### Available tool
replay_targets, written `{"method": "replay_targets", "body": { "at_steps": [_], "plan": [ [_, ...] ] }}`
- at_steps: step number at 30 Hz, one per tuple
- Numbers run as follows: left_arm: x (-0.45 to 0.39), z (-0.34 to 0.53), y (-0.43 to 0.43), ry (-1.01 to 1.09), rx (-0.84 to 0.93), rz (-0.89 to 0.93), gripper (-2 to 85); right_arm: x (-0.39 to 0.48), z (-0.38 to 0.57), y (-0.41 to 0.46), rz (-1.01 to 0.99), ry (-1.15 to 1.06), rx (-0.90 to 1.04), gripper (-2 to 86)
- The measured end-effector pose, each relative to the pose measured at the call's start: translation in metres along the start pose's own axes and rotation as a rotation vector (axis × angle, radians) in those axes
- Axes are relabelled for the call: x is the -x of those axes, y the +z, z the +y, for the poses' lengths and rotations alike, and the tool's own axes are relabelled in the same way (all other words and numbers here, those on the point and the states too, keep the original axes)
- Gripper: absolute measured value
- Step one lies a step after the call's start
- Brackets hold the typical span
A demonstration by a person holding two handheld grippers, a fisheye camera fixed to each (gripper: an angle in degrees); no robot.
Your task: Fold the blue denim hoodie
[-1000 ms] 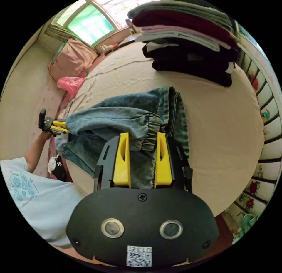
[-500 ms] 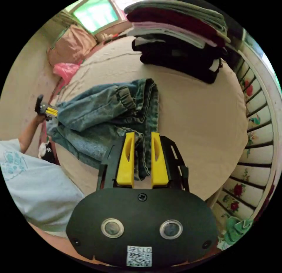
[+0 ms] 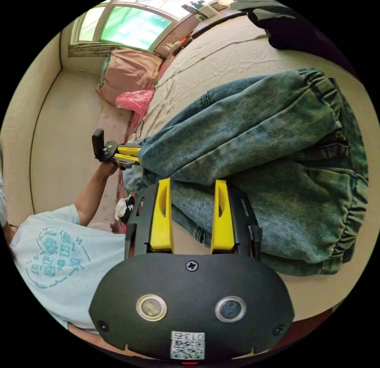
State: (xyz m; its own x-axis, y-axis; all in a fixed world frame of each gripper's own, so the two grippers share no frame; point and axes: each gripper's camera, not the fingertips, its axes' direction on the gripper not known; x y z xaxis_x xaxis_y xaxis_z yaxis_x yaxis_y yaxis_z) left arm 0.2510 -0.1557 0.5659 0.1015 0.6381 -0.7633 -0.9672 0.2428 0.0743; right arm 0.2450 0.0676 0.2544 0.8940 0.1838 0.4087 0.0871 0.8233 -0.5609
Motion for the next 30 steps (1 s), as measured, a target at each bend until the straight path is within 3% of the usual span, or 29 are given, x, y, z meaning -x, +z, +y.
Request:
{"method": "replay_targets", "body": {
  "at_steps": [2, 4, 6, 13, 17, 20, 23, 27, 30],
  "plan": [
    [0.003, -0.011, 0.004, 0.017, 0.034, -0.012, 5.0, 0.004, -0.005, 0.008, 0.059, 0.025, -0.009, 12.5],
    [0.005, -0.017, 0.005, 0.028, 0.061, -0.005, 3.4, 0.008, -0.008, 0.004, 0.123, 0.030, -0.055, 4.7],
    [0.006, -0.023, 0.003, 0.056, 0.070, -0.002, 2.5, 0.014, -0.008, -0.010, 0.044, 0.005, -0.151, 2.1],
    [-0.006, -0.034, -0.007, 0.297, 0.046, 0.000, 1.0, 0.031, -0.008, -0.033, 0.163, -0.248, -0.105, 0.4],
    [-0.006, -0.042, 0.025, 0.295, 0.119, 0.026, 1.4, 0.014, -0.007, 0.005, 0.177, -0.311, 0.106, 0.3],
    [-0.002, -0.040, 0.028, 0.217, 0.135, 0.052, 2.6, 0.016, -0.007, 0.003, 0.143, -0.295, 0.103, 0.5],
    [0.010, -0.020, 0.010, 0.098, 0.097, 0.111, 4.7, 0.025, 0.002, -0.012, 0.267, -0.302, 0.175, 0.8],
    [0.002, -0.023, -0.009, 0.005, -0.012, 0.111, 7.9, 0.070, 0.001, -0.051, 0.409, -0.365, -0.158, 1.0],
    [-0.025, -0.058, -0.008, 0.047, -0.102, 0.109, 7.8, 0.110, -0.019, -0.032, 0.469, -0.481, -0.261, 0.6]
  ]
}}
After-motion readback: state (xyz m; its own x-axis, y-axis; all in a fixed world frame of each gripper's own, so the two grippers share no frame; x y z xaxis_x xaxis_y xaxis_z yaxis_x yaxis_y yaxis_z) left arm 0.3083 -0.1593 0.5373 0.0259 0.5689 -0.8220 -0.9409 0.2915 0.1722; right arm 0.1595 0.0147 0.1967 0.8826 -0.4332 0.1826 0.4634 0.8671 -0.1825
